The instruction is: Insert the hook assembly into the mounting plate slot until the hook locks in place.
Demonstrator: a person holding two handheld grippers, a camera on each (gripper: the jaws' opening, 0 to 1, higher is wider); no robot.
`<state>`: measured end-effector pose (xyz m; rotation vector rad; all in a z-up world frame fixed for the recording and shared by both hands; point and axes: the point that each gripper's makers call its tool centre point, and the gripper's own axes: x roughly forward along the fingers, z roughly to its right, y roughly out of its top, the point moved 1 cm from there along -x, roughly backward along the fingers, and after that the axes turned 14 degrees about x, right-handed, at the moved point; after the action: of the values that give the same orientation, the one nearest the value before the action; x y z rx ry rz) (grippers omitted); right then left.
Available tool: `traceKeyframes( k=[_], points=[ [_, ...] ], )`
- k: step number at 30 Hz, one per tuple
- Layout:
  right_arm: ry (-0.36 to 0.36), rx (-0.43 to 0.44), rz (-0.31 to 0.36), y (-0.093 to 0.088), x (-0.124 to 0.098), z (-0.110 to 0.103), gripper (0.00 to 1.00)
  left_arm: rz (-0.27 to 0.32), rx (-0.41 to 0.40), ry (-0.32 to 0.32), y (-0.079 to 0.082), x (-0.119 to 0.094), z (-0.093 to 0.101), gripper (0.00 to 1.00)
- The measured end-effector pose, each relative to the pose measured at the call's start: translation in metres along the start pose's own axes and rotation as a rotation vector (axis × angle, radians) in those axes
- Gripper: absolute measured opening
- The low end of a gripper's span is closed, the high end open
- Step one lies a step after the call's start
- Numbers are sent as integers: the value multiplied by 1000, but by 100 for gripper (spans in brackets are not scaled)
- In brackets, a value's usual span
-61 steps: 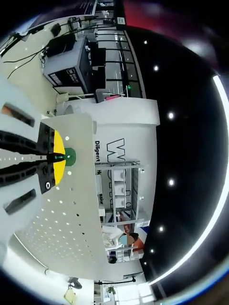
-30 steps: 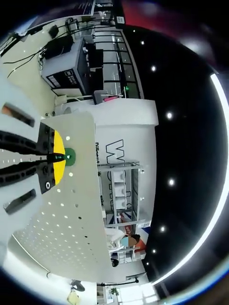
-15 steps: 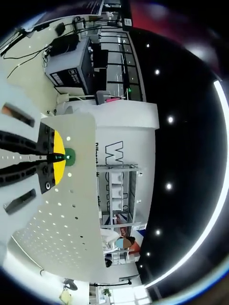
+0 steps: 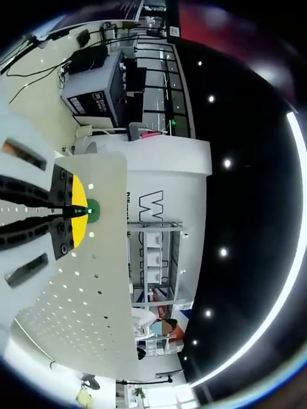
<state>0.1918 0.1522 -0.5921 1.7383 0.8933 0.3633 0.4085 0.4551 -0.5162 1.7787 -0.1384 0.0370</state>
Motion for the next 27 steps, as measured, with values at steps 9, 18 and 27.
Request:
traceKeyframes(
  k=[9, 18, 27],
  points=[
    [-3, 0, 5, 1, -1, 1, 25, 6, 20, 5, -2, 1, 1, 2],
    [-3, 2, 6, 2, -1, 2, 25, 7, 27, 11, -4, 1, 3, 2],
    [-5, 6, 2, 0, -1, 3, 25, 2, 52, 13, -7, 3, 5, 2]
  ],
)
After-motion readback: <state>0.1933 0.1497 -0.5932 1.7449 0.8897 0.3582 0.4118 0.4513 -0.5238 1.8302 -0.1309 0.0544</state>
